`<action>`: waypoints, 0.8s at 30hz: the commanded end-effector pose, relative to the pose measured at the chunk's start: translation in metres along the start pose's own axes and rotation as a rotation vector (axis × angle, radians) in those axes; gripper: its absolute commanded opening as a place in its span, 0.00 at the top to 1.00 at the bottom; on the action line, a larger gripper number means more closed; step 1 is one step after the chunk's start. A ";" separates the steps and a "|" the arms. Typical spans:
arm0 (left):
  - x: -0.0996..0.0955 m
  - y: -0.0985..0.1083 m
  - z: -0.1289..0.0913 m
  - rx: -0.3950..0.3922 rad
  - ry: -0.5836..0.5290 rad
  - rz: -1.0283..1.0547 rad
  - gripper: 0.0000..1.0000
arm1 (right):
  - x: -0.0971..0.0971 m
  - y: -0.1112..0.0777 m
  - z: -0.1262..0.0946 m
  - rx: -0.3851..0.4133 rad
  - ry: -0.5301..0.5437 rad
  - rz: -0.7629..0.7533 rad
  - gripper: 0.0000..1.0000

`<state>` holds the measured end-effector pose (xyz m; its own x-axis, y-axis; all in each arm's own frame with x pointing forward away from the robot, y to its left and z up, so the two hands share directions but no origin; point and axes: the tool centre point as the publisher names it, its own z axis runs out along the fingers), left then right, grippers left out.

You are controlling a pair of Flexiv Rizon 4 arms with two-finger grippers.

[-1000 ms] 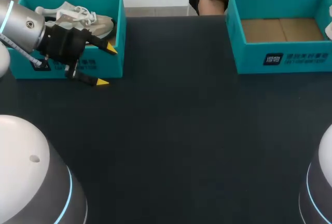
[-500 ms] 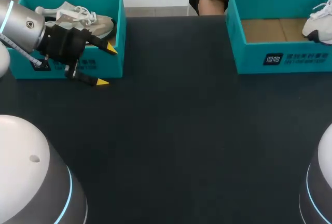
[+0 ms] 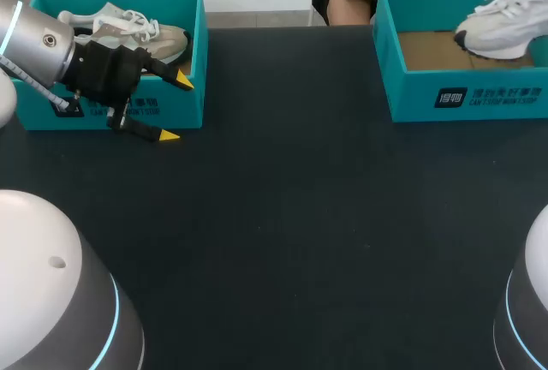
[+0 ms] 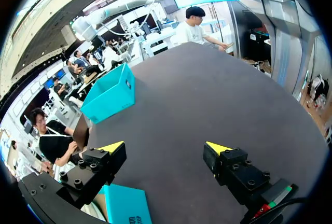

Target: Take the shoe out of the shoebox, open the shoe tongue, remove and reinsert the insole, then place the shoe into the shoebox

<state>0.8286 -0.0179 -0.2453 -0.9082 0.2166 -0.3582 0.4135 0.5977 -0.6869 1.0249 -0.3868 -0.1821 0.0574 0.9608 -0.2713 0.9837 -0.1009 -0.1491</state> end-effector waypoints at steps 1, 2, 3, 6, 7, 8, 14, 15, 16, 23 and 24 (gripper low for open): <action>0.000 0.000 0.000 -0.002 0.001 0.000 0.00 | 0.000 0.005 -0.003 0.028 0.003 0.179 1.00; 0.000 0.000 0.000 -0.002 0.001 0.000 0.00 | 0.000 0.005 -0.003 0.028 0.003 0.179 1.00; 0.000 0.000 0.000 -0.002 0.001 0.000 0.00 | 0.000 0.005 -0.003 0.028 0.003 0.179 1.00; 0.000 0.000 0.000 -0.002 0.001 0.000 0.00 | 0.000 0.005 -0.003 0.028 0.003 0.179 1.00; 0.000 0.000 0.000 -0.002 0.001 0.000 0.00 | 0.000 0.005 -0.003 0.028 0.003 0.179 1.00; 0.000 0.000 0.000 -0.002 0.001 0.000 0.00 | 0.000 0.005 -0.003 0.028 0.003 0.179 1.00; 0.000 0.000 0.000 -0.002 0.001 0.000 0.00 | 0.000 0.005 -0.003 0.028 0.003 0.179 1.00; 0.000 0.000 0.000 -0.002 0.001 0.000 0.00 | 0.000 0.005 -0.003 0.028 0.003 0.179 1.00; 0.000 0.000 0.000 -0.002 0.001 0.000 0.00 | 0.000 0.005 -0.003 0.028 0.003 0.179 1.00; 0.000 0.000 0.000 -0.002 0.001 0.000 0.00 | 0.007 0.015 0.008 -0.018 0.081 0.270 1.00; 0.000 0.000 0.000 -0.002 0.001 0.000 0.00 | 0.008 0.018 0.009 -0.023 0.081 0.278 1.00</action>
<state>0.8286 -0.0180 -0.2453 -0.9082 0.2167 -0.3582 0.4135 0.5977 -0.6869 1.0411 -0.3803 -0.1894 0.3305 0.9132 -0.2385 0.9326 -0.3549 -0.0664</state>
